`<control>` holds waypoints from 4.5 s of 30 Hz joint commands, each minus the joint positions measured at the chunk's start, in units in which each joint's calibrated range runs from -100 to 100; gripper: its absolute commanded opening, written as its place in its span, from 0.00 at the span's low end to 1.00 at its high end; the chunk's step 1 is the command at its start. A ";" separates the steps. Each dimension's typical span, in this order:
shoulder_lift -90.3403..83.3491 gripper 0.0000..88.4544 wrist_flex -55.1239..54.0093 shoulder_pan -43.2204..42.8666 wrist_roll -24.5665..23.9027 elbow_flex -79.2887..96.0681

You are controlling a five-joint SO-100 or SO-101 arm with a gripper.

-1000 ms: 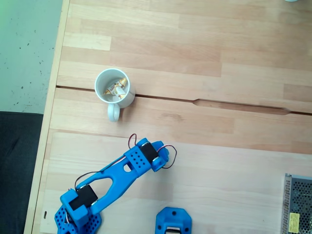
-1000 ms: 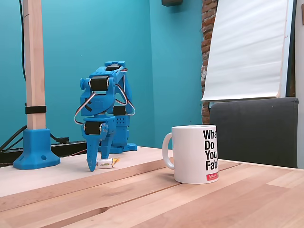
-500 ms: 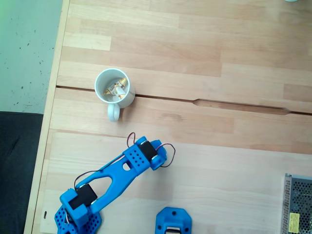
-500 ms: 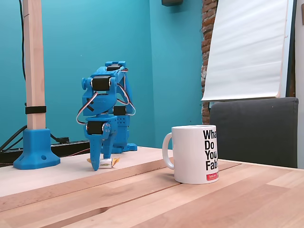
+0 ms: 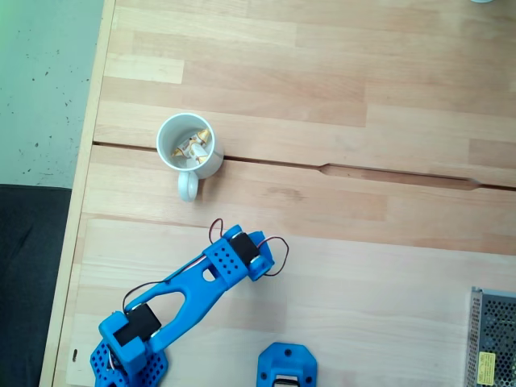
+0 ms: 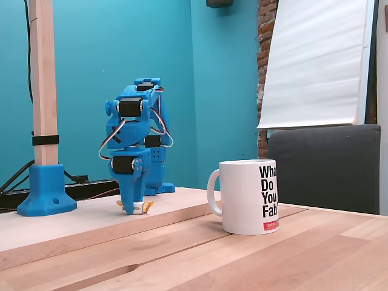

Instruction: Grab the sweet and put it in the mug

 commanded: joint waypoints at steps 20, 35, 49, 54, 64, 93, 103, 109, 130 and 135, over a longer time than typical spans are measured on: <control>-26.07 0.00 11.60 -0.51 -4.25 -0.61; -43.36 0.00 12.33 -14.09 -17.53 -0.52; -43.11 0.00 -6.95 -21.57 -25.89 0.64; -38.20 0.00 -12.75 -22.30 -26.42 0.73; -32.26 0.00 -13.64 -28.84 -26.91 -0.25; -24.43 0.00 -14.29 -29.42 -30.04 -4.18; -20.82 0.00 -14.29 -29.71 -30.09 -9.71; -20.30 0.00 -14.20 -29.71 -30.18 -11.67; -20.73 0.26 -13.64 -29.71 -32.48 -11.40; -21.07 0.19 -13.48 -29.34 -32.48 -11.13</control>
